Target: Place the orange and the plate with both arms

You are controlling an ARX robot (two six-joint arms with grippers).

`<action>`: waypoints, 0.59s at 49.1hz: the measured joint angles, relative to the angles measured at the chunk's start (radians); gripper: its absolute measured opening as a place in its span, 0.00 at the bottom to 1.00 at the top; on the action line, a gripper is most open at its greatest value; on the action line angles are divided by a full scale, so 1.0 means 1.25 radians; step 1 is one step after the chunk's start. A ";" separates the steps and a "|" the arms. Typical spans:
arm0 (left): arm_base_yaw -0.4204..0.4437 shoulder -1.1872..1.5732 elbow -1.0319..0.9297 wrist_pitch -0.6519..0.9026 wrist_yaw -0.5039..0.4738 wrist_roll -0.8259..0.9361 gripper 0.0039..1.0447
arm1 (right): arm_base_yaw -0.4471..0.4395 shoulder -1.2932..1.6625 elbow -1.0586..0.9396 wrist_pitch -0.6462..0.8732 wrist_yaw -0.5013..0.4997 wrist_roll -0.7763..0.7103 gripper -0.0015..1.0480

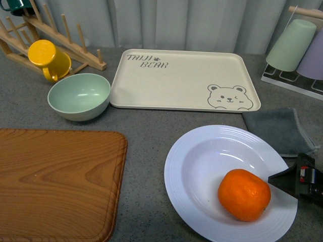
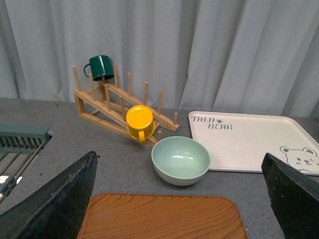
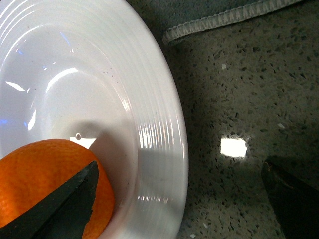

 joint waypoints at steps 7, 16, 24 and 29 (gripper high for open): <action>0.000 0.000 0.000 0.000 0.000 0.000 0.94 | 0.011 0.023 0.019 0.017 0.000 0.009 0.91; 0.000 0.000 0.000 0.000 0.000 0.000 0.94 | 0.031 0.037 0.038 0.032 -0.005 0.027 0.91; 0.000 0.000 0.000 0.000 0.000 0.000 0.94 | 0.039 0.048 0.054 0.032 -0.006 0.035 0.91; 0.000 0.000 0.000 0.000 0.000 0.000 0.94 | 0.042 0.055 0.057 0.032 -0.005 0.040 0.78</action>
